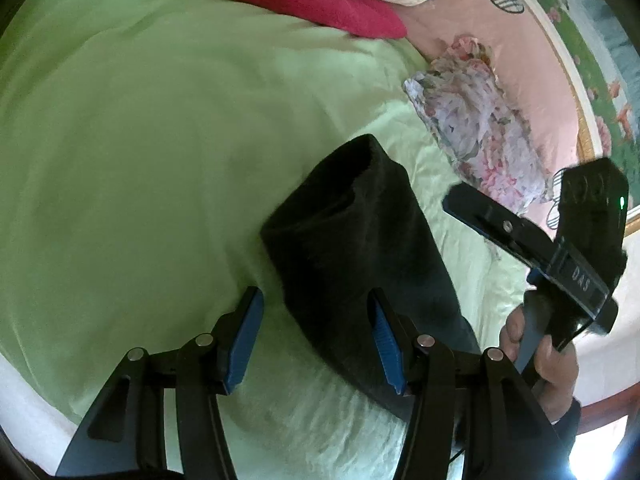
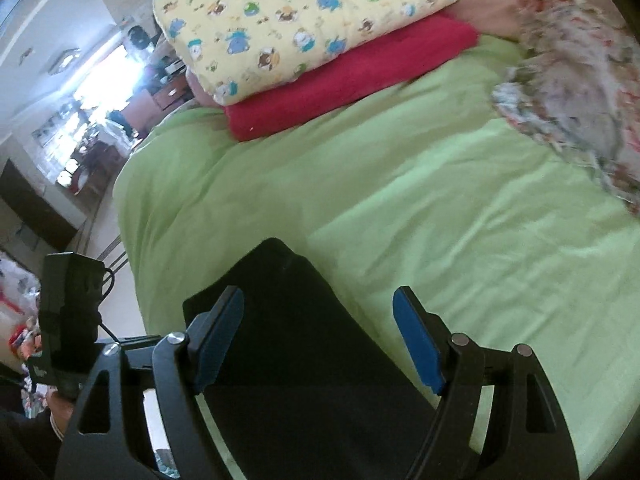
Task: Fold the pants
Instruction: 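Grasp the folded end of the black pants with the left gripper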
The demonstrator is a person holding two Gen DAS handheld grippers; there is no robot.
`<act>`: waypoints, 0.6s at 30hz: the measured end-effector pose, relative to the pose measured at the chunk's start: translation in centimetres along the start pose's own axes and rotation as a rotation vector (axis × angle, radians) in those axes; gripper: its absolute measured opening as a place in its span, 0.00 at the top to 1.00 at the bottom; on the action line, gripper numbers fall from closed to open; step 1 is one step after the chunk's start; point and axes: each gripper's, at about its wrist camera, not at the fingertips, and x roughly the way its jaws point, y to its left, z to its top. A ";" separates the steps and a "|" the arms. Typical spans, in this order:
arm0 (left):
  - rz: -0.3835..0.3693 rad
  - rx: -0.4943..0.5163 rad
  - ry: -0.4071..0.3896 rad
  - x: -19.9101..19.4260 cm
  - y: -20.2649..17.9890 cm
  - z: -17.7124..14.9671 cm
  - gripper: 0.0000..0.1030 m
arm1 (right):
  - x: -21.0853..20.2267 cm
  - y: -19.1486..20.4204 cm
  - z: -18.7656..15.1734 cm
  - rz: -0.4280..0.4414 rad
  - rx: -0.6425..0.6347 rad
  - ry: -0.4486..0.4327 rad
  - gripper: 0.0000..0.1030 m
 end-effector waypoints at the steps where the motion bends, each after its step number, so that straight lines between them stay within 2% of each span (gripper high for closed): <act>1: 0.005 -0.001 -0.001 0.2 -0.1 0.0 0.47 | 0.6 -0.1 0.3 0.014 -0.001 0.013 0.25; 5: 0.009 -0.011 -0.009 0.7 -0.1 0.1 0.47 | 2.6 -0.7 1.1 0.063 0.004 0.056 0.26; 8: 0.013 -0.005 -0.020 0.9 -0.1 0.2 0.49 | 4.0 -1.0 1.5 0.113 0.012 0.087 0.34; 9: 0.014 -0.005 -0.023 1.0 -0.2 0.2 0.50 | 4.7 -1.1 1.6 0.124 0.020 0.105 0.42; 11: 0.028 0.001 -0.034 1.1 -0.2 0.2 0.57 | 5.7 -1.3 1.5 0.160 0.031 0.133 0.49; 13: 0.032 0.009 -0.035 1.4 -0.2 0.3 0.69 | 6.3 -1.4 1.3 0.189 0.046 0.147 0.56; 16: 0.018 0.021 -0.033 1.3 -0.5 0.5 0.79 | 6.1 -1.0 1.1 0.186 0.040 0.139 0.66; 18: 0.015 0.037 -0.039 1.0 -1.0 0.5 0.81 | 5.4 -0.8 0.9 0.184 0.031 0.126 0.70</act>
